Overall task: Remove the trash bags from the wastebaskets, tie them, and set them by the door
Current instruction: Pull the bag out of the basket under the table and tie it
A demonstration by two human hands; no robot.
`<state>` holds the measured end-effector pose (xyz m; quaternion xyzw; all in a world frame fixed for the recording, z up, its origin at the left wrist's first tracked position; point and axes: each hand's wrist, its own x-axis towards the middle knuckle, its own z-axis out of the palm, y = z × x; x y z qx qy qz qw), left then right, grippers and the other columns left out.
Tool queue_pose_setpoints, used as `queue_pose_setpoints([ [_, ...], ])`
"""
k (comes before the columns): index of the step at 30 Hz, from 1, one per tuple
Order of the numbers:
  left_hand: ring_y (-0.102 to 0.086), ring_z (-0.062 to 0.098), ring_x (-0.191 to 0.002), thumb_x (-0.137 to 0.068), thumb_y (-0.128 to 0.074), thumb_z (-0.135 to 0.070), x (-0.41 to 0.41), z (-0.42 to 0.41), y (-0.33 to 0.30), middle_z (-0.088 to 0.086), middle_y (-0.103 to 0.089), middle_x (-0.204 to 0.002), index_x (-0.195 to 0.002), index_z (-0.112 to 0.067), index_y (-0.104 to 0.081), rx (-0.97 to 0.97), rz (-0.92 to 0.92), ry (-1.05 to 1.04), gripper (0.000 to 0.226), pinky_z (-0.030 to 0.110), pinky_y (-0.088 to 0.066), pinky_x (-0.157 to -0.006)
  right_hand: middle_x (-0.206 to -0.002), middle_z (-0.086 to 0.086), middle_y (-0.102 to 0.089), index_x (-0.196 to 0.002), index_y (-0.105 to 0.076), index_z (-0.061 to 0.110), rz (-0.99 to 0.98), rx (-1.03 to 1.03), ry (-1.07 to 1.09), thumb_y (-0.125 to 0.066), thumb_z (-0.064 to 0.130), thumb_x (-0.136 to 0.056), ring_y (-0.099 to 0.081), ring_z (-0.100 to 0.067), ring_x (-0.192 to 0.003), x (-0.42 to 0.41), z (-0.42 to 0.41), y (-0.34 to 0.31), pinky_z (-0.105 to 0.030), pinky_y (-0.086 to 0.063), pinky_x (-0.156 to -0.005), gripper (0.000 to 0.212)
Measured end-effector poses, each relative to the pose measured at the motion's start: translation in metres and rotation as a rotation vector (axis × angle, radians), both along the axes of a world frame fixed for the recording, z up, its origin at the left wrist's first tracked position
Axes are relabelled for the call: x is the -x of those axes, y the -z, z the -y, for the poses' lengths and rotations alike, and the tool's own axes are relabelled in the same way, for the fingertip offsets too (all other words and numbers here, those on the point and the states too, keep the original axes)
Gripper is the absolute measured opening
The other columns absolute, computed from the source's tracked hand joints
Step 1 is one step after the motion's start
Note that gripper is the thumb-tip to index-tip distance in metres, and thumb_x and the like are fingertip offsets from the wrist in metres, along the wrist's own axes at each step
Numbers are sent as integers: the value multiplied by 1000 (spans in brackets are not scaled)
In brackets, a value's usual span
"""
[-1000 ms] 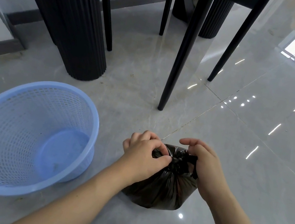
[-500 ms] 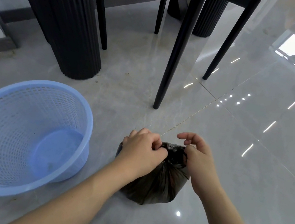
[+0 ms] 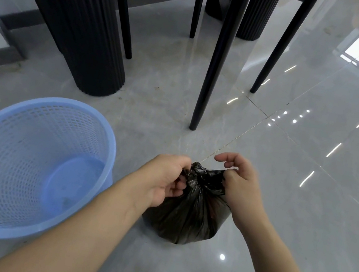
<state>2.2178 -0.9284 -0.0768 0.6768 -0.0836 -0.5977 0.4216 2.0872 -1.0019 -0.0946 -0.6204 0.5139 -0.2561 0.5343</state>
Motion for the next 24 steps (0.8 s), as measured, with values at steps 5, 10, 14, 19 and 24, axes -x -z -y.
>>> queue_pose_setpoints([
  [5,-32,8,-37,-90,-45,-9,-5,-1,0,-9,-35,-37,-86,-20,-53,-51,45,216,14,22,-34,-51,-95,1,-45,-85,-66,24,12,-13,19,-33,-11,-78,-36,-10,-55,0,0,-4,-13,-30,-43,49],
  [10,-32,11,-45,-89,-44,-9,-5,-2,-6,-4,-41,-47,-87,-16,-57,-118,211,439,16,22,-34,-52,-96,0,-45,-86,-66,22,13,-18,10,-33,-12,-79,-36,-9,-52,-2,-1,-5,-12,-31,-42,48],
  [14,-45,14,-49,-87,-41,-12,-4,-1,-6,1,-58,-59,-70,-15,-55,-83,212,338,23,25,-41,-57,-96,1,-47,-81,-66,27,-5,5,-3,-34,-10,-77,-37,-10,-58,-3,-1,-1,-14,-31,-46,49],
  [19,-47,21,-57,-88,-40,-4,3,-5,0,4,-50,-63,-66,-17,-50,-51,277,451,27,26,-44,-51,-93,1,-46,-75,-65,31,-1,63,13,-32,-13,-73,-37,-12,-61,-3,1,-1,-18,-31,-52,55],
  [24,-52,27,-75,-89,-43,-11,1,-18,13,9,-62,-84,-64,-15,-48,-199,731,732,25,26,-37,-59,-82,3,-40,-72,-62,28,-39,68,99,-31,-13,-70,-35,-13,-60,5,12,3,-22,-27,-53,52],
])
